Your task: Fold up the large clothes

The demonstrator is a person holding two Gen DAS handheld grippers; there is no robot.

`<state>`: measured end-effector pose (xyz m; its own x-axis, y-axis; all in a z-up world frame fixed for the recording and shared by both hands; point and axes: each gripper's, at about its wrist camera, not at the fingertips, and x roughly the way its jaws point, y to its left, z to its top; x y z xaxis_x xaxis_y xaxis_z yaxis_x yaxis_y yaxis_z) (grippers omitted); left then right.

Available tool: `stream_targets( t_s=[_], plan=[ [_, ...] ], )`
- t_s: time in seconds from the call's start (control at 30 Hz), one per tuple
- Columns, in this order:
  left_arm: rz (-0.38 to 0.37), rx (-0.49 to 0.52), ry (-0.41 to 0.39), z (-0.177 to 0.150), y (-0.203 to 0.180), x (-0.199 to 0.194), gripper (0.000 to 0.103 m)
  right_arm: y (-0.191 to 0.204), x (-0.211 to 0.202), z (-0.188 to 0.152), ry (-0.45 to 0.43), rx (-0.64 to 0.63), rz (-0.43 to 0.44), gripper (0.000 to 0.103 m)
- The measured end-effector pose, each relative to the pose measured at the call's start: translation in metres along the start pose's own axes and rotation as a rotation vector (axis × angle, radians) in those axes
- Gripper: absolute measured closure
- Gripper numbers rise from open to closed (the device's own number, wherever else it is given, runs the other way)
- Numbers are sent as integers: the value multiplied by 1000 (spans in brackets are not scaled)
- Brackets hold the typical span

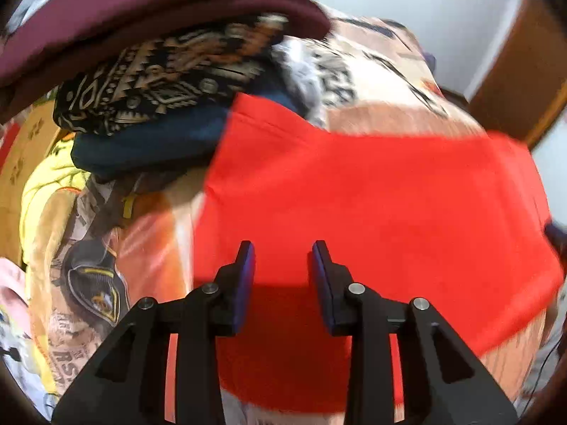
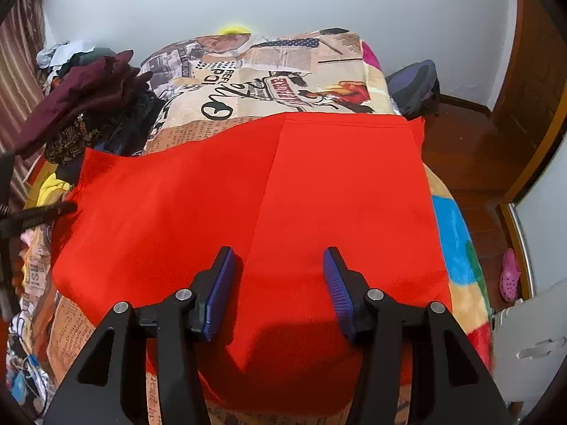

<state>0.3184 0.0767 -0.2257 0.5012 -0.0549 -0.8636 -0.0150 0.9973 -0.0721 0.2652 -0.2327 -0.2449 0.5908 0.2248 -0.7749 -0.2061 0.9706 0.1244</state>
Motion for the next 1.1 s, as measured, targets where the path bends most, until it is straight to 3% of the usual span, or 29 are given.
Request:
stream_targets(
  t_s=[0.13, 0.23, 0.43, 0.5, 0.57, 0.77, 0.93, 1.1],
  plan=[
    [12, 40, -62, -21, -17, -36, 66, 3, -11, 0, -1, 6, 20, 54],
    [7, 27, -102, -30, -16, -59, 54, 12, -20, 3, -11, -2, 48, 54],
    [92, -13, -185, -43, -1, -100, 29, 48, -38, 15, -82, -65, 71, 54],
    [99, -67, -196, -48, 11, -108, 12, 59, -41, 18, -102, -91, 63, 48],
    [91, -123, -211, -54, 21, -113, 11, 74, -41, 20, -125, -122, 46, 45],
    [-101, -284, -132, -70, 47, -94, 11, 101, -23, 19, -91, -185, 47, 42],
    [-365, -448, -7, -85, 55, -53, 11, 111, 6, 11, -36, -224, 4, 42],
    [-469, -495, 107, -98, 41, -18, 11, 108, 20, 0, -13, -241, -31, 40]
  ],
)
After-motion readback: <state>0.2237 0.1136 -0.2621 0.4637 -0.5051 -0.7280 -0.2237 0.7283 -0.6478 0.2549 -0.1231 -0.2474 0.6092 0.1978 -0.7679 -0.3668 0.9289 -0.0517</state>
